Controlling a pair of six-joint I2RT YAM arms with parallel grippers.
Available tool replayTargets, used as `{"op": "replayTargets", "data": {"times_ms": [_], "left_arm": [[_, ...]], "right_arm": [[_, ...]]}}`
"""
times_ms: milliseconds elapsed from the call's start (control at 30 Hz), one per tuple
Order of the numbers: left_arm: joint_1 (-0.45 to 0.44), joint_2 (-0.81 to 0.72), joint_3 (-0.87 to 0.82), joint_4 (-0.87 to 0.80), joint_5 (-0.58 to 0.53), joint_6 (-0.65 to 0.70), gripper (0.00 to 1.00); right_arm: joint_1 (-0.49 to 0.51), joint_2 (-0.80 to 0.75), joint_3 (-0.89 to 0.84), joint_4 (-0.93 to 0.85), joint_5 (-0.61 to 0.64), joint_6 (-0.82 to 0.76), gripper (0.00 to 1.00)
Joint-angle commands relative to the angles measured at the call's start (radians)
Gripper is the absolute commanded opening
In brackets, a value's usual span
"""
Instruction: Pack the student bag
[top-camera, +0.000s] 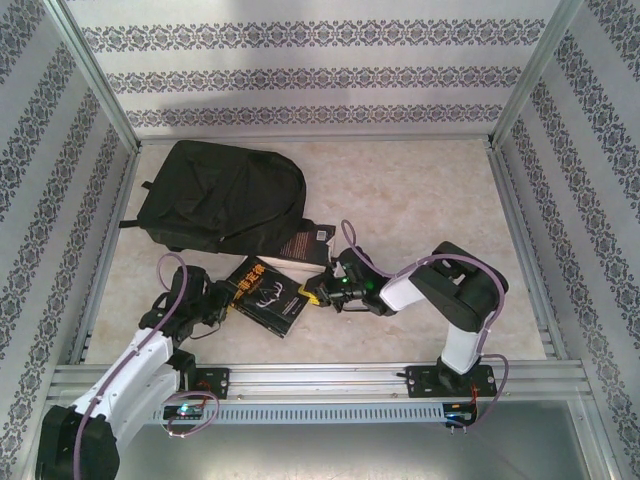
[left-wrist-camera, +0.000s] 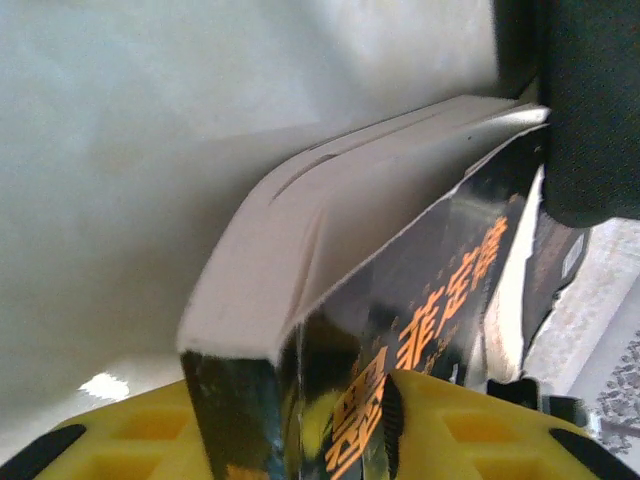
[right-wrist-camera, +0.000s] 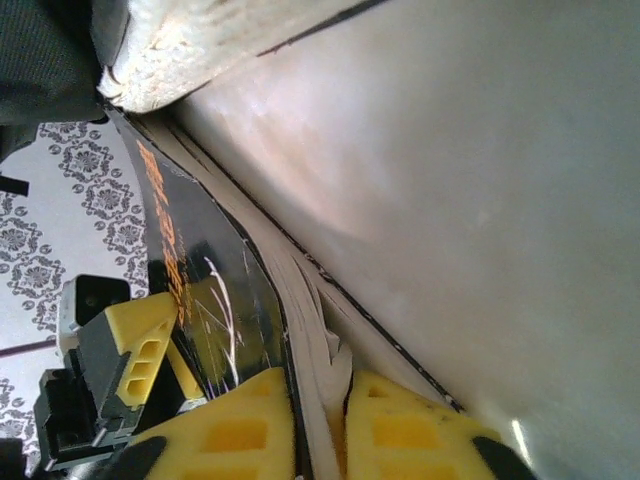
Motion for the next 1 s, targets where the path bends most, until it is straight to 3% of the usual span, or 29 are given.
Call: {"op": "replayTargets", "data": {"times_ms": [0, 67, 167, 300, 467, 633, 833, 967], "left_arm": [[-0.009, -0.008, 0.017, 0.108, -0.019, 0.011, 0.24], [-0.009, -0.018, 0.029, 0.090, -0.019, 0.012, 0.17], [-0.009, -0.056, 0.054, 0.043, -0.023, 0.017, 0.09], [-0.008, -0.129, 0.094, -0.032, -0.036, -0.005, 0.01], [-0.009, -0.160, 0.168, -0.090, -0.048, -0.051, 0.00], [-0.009, -0.133, 0.224, -0.049, -0.056, -0.101, 0.00], [-0.009, -0.096, 0.350, -0.030, -0.070, -0.109, 0.00], [-0.010, -0.075, 0.422, -0.022, -0.078, -0.100, 0.00]], "right_arm": [[0.017, 0.028, -0.016, 0.010, 0.018, 0.014, 0.28], [0.016, 0.020, -0.022, -0.001, 0.029, 0.004, 0.44], [0.016, -0.016, -0.019, -0.103, 0.059, -0.056, 0.59], [0.015, -0.104, -0.013, -0.315, 0.147, -0.169, 0.74], [0.012, -0.260, -0.011, -0.510, 0.244, -0.250, 0.90], [0.017, -0.336, -0.002, -0.547, 0.216, -0.228, 0.98], [0.055, -0.359, -0.043, -0.292, 0.146, -0.013, 0.98], [0.077, -0.414, -0.011, -0.245, 0.177, 0.051, 0.98]]}}
